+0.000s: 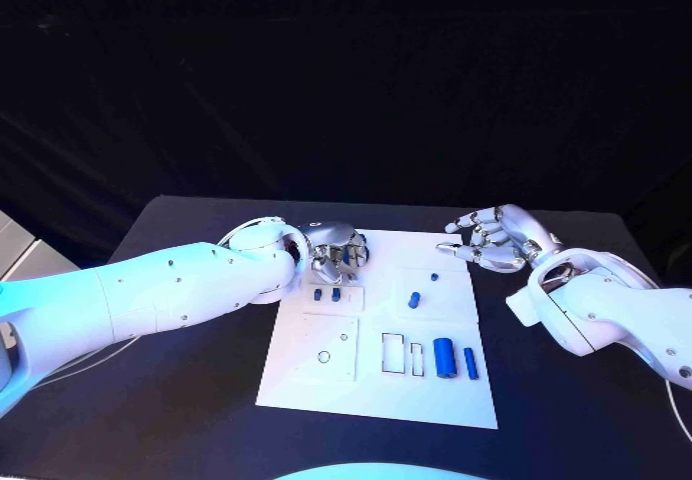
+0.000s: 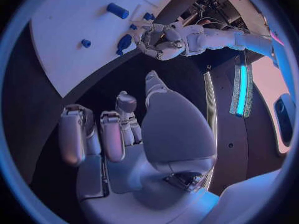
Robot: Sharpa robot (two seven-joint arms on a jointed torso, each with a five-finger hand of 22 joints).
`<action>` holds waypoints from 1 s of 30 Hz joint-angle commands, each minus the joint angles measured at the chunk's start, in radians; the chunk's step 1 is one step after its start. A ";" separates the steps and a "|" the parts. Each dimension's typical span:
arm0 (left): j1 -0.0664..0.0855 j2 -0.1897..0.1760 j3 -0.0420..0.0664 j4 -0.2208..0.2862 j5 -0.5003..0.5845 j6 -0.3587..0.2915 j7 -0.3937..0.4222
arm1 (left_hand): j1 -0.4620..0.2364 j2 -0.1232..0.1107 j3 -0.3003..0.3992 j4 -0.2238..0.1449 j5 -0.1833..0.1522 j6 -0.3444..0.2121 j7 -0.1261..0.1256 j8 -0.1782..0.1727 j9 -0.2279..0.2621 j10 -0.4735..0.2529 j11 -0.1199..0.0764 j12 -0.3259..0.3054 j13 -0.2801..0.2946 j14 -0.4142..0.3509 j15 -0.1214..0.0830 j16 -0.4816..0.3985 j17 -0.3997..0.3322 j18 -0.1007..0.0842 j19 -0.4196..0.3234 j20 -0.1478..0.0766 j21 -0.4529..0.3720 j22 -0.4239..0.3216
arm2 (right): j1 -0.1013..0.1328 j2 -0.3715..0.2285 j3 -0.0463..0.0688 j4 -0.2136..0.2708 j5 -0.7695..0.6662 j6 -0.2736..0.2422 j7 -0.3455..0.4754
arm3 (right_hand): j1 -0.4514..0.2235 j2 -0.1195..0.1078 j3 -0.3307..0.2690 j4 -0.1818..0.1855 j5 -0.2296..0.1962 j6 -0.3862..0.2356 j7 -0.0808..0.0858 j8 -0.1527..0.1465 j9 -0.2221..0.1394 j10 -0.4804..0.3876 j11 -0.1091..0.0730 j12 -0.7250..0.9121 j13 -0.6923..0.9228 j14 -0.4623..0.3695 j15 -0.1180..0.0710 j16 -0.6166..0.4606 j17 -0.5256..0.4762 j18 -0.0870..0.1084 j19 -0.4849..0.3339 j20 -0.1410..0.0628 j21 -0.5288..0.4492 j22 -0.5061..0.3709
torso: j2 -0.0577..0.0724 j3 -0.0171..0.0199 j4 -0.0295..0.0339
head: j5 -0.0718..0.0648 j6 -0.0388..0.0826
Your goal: Assemble the parts on the task board
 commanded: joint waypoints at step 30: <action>0.000 0.055 -0.003 -0.056 -0.075 0.084 -0.058 | 0.010 0.024 0.104 -0.044 -0.008 0.129 -0.020 -0.039 -0.046 0.106 -0.031 0.001 -0.028 0.136 -0.025 0.198 0.191 -0.012 0.096 -0.021 0.178 0.192 | -0.001 0.004 0.000 0.003 0.001 0.001 0.018 | 0.010 0.001 0.005 0.001 0.004 -0.006 0.001 0.006 -0.001 -0.046 -0.002 -0.093 -0.088 0.073 -0.003 -0.017 0.132 0.016 0.010 -0.005 -0.031 0.147 | 0.000 -0.0005 0.0011 | -0.005 -0.009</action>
